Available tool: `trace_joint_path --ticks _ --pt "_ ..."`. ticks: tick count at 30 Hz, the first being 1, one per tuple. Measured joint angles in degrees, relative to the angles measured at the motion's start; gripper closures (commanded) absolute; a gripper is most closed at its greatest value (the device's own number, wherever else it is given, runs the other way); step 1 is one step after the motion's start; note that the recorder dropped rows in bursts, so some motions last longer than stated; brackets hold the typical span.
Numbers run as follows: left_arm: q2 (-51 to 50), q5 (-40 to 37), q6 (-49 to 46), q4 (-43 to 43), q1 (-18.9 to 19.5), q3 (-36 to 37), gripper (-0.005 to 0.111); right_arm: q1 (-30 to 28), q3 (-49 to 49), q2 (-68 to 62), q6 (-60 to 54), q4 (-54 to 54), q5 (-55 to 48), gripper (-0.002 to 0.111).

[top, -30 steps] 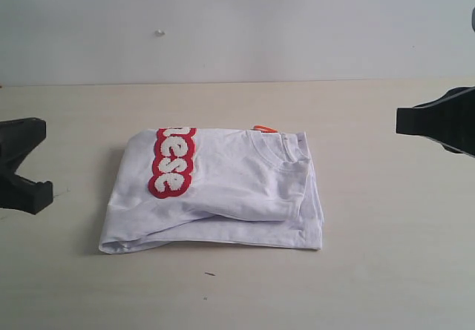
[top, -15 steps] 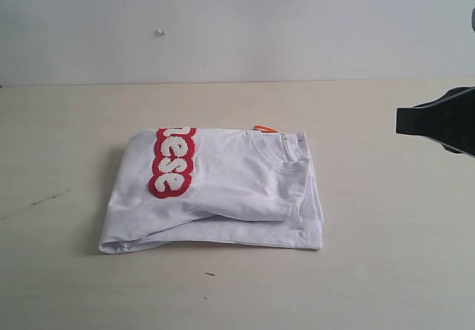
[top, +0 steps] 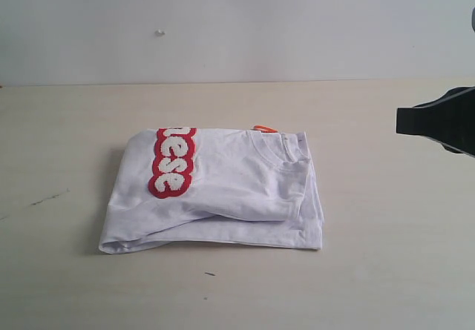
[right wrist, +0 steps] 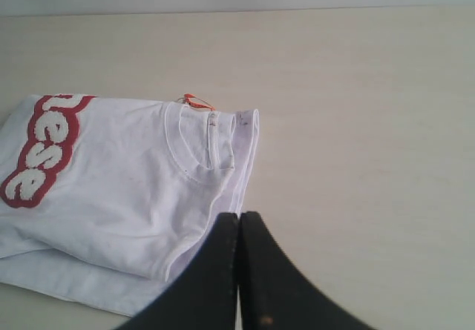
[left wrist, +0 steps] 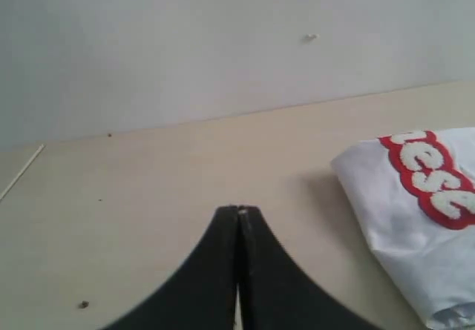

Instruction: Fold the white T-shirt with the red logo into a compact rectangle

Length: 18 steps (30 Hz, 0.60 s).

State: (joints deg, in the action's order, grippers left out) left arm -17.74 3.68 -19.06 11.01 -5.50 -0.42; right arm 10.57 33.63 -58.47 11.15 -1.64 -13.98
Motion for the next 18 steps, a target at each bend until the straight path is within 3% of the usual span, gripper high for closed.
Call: trace_joint_path --ticks 7,18 --pt "5.6 -5.3 -0.1 0.0 4.1 0.3 0.106 0.0 0.0 0.0 0.0 0.0 0.0 0.108" --pt "13.4 -10.7 -1.7 0.1 4.2 0.3 0.106 0.0 0.0 0.0 0.0 0.0 0.0 0.108"
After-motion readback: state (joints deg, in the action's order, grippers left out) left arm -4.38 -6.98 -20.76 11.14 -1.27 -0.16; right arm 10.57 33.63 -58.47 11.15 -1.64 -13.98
